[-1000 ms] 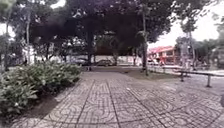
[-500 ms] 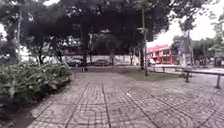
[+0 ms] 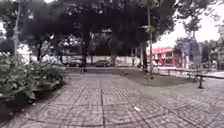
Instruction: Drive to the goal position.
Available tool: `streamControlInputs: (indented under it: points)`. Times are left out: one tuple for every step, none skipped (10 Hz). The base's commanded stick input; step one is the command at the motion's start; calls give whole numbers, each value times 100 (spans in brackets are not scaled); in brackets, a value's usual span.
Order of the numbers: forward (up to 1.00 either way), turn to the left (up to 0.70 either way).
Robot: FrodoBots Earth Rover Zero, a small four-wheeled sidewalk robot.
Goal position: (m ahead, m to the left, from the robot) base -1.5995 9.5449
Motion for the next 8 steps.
streamControlInputs:
  points:
    - [100, 0]
    - [100, 14]
    - [100, 27]
    - [100, 27]
    - [100, 15]
    - [100, 0]
    - [100, 0]
    - [100, 7]
